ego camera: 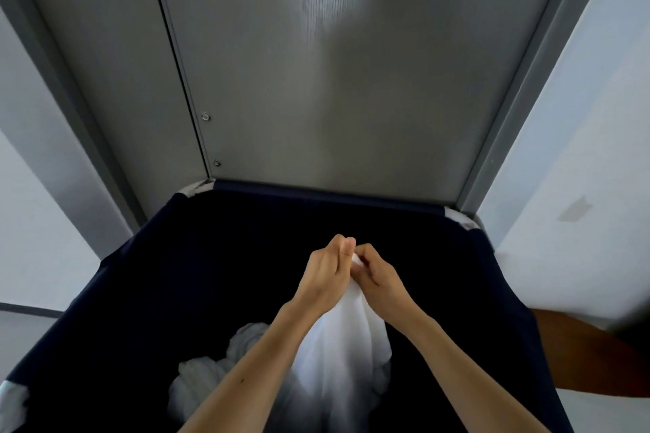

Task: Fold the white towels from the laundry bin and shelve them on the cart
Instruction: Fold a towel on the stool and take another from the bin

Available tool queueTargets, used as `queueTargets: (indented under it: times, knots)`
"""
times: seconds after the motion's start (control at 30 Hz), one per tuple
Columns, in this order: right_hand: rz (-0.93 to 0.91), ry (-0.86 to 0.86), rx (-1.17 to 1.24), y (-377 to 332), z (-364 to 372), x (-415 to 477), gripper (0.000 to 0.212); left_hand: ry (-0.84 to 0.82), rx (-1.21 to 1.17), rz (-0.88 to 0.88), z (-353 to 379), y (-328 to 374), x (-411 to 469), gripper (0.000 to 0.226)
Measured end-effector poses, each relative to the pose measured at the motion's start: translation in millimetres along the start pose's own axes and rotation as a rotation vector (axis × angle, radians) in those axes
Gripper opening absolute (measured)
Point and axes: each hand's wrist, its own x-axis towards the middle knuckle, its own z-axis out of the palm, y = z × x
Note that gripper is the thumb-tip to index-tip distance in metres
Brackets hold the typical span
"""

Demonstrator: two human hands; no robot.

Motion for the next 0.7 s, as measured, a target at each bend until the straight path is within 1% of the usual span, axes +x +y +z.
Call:
queueTargets:
  times: [0.07, 0.13, 0.2, 0.27, 0.33, 0.4, 0.47, 0.57, 0.7]
  knots:
    - [0.008, -0.076, -0.08, 2.1, -8.4, 1.4, 0.01, -0.075, 0.018, 0.003, -4.4, -0.7, 2.5, 0.029]
    - [0.012, -0.114, -0.158, 6.2, -15.6, 3.4, 0.015, -0.216, 0.041, -0.009, -8.9, -2.4, 3.2, 0.024]
    - [0.008, -0.129, -0.238, 8.5, -19.9, 3.7, 0.021, -0.35, 0.146, -0.006, -14.1, -5.0, 3.6, 0.023]
    - [-0.014, -0.131, -0.243, 8.3, -20.7, 4.4, 0.022, -0.401, 0.24, 0.019, -19.5, -6.7, 6.7, 0.02]
    - [-0.044, -0.087, -0.19, 6.5, -20.7, 9.1, 0.02, -0.358, 0.266, 0.048, -25.5, -4.6, 14.6, 0.018]
    - [-0.04, -0.02, -0.122, 4.2, -23.1, 19.2, 0.016, -0.271, 0.251, 0.051, -31.7, 2.2, 26.6, 0.021]
    - [-0.043, 0.029, -0.082, -3.3, -27.9, 33.5, 0.02, -0.18, 0.202, 0.048, -37.9, 12.1, 41.7, 0.025]
    - [-0.054, 0.064, -0.038, -26.5, -40.5, 61.9, 0.031, -0.055, 0.19, 0.082, -52.8, 32.2, 70.5, 0.023]
    - [-0.106, 0.085, -0.1, -57.7, -61.9, 99.9, 0.035, 0.165, 0.138, 0.097, -84.4, 64.0, 113.5, 0.018]
